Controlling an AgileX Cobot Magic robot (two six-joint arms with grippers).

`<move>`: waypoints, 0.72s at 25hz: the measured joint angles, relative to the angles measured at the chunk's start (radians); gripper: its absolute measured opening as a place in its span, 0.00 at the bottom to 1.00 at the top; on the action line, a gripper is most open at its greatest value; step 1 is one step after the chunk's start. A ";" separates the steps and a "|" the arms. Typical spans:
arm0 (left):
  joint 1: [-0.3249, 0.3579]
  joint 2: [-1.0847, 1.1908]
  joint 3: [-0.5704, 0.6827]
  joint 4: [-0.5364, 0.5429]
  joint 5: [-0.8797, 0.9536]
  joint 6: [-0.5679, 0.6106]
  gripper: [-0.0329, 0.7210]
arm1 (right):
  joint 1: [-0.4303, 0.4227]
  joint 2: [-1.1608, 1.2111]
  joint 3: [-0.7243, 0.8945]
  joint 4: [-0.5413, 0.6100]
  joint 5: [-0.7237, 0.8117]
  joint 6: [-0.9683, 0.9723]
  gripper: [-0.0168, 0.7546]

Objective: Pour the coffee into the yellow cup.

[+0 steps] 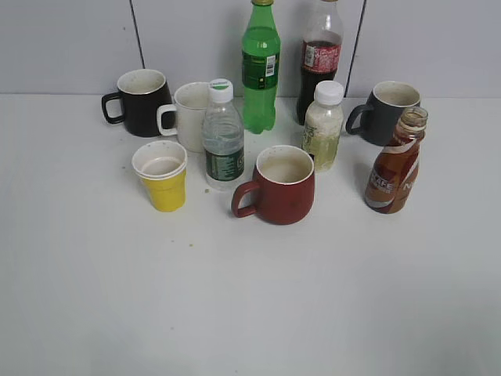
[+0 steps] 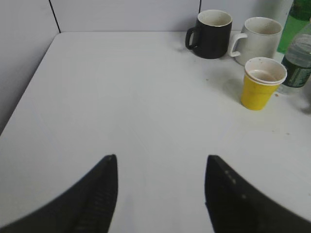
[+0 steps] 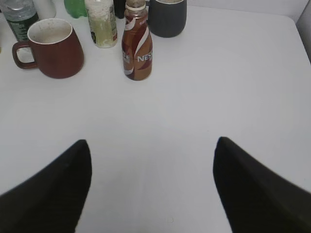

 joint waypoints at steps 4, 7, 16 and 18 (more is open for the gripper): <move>0.000 0.000 0.000 0.000 0.000 0.000 0.62 | 0.000 0.000 0.000 0.000 0.000 0.000 0.78; 0.000 0.000 0.000 0.000 0.000 0.000 0.62 | 0.000 0.000 0.000 0.000 0.000 0.000 0.78; 0.000 0.000 0.000 0.000 0.000 0.000 0.62 | 0.000 -0.001 0.000 0.000 0.000 -0.001 0.78; 0.000 0.000 0.000 0.000 0.000 0.000 0.62 | 0.000 -0.001 0.000 0.000 0.000 -0.001 0.78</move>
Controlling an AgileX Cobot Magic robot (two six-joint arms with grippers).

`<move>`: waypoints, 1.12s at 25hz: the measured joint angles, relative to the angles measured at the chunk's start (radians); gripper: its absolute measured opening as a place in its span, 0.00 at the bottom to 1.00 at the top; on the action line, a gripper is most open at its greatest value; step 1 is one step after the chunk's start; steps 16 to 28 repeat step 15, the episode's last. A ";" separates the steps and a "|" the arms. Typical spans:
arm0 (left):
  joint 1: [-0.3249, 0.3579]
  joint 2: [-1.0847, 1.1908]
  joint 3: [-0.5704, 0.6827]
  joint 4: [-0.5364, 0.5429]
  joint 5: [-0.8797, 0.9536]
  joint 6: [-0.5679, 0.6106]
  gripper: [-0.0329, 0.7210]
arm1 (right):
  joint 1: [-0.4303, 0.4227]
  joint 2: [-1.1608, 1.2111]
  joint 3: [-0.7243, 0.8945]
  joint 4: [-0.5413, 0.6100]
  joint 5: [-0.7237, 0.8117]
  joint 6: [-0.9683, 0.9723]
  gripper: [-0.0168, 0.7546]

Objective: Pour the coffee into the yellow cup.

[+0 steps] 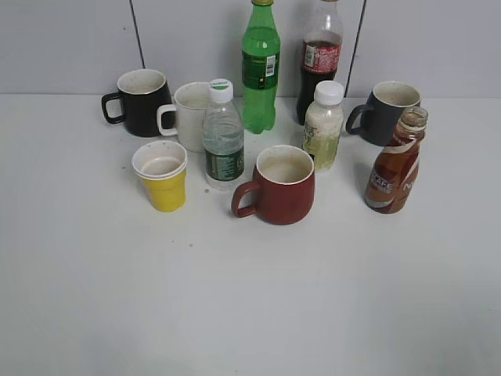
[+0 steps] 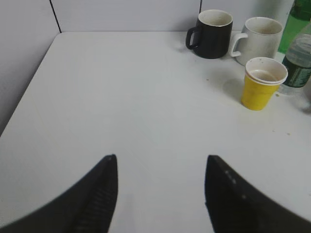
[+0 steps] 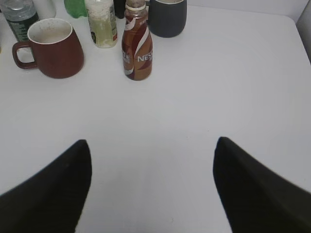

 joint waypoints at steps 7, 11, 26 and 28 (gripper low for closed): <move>0.000 0.000 0.000 0.000 0.000 0.000 0.62 | 0.000 0.000 0.000 0.000 0.000 0.001 0.78; 0.000 0.000 0.000 0.000 0.000 0.000 0.62 | 0.000 0.000 0.000 0.000 0.000 0.001 0.78; 0.000 0.000 0.000 0.000 0.000 0.000 0.62 | 0.000 0.000 0.000 0.000 0.000 0.001 0.78; 0.000 0.000 0.000 0.000 0.000 0.000 0.62 | 0.000 0.000 0.000 0.000 0.000 0.001 0.78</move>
